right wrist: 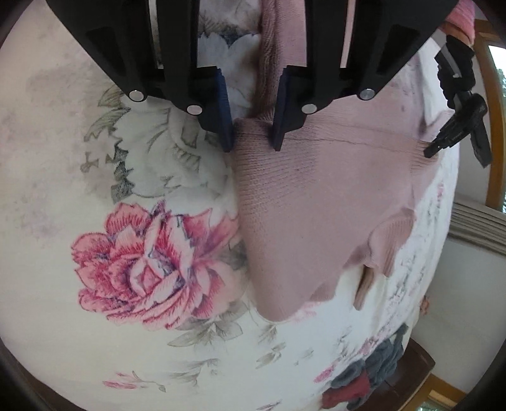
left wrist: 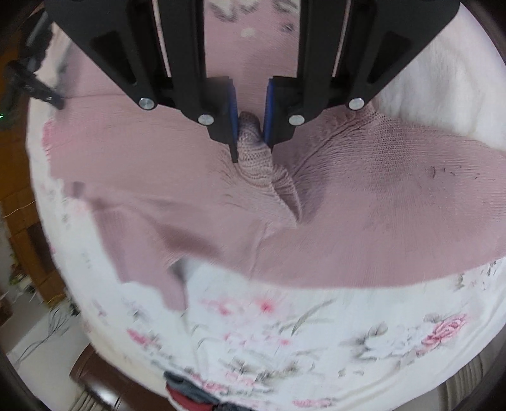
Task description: Fold small clothes
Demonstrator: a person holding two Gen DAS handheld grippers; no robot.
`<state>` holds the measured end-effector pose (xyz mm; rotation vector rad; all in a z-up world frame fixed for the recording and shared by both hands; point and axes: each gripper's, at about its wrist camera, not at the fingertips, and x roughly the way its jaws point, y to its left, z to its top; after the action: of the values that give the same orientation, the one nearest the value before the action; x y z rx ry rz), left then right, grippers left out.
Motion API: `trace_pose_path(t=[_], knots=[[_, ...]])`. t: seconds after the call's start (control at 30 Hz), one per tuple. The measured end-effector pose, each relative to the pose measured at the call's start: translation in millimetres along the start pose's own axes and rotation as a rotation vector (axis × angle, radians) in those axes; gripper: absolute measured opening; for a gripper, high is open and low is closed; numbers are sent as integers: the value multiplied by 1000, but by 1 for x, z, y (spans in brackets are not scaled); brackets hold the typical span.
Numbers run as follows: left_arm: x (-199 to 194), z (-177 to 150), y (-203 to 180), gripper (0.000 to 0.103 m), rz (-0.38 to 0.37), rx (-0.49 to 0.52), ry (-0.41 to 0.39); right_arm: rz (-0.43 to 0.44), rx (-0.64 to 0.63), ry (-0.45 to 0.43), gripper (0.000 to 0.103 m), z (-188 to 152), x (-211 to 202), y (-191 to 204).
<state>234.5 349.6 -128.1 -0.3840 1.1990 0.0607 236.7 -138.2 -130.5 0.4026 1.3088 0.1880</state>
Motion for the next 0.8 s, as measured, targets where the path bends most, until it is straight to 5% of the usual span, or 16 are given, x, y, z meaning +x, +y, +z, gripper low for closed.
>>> trace_pose_path(t=[0.17,0.3,0.4,0.53,0.7,0.8], knots=[[6,3,18,22,10,-29,32,-35,-9,20,24,1,4,5],[-34,9,18,27,28,-27,-74,-144,-103,-67,34,2,-27,31],[-51,11,-2,34,-8,31,-114,-102,-142,-106,38,3,-43,57],[-30,2,-34,34,-77,80,-48,-62,-169,-45,38,2,-21,81],[23,-16,-40,34,-17,102,61,-114,-152,37,37,-6,23,78],[36,-24,-38,34,-13,108,62,-120,-167,35,37,-9,32,77]])
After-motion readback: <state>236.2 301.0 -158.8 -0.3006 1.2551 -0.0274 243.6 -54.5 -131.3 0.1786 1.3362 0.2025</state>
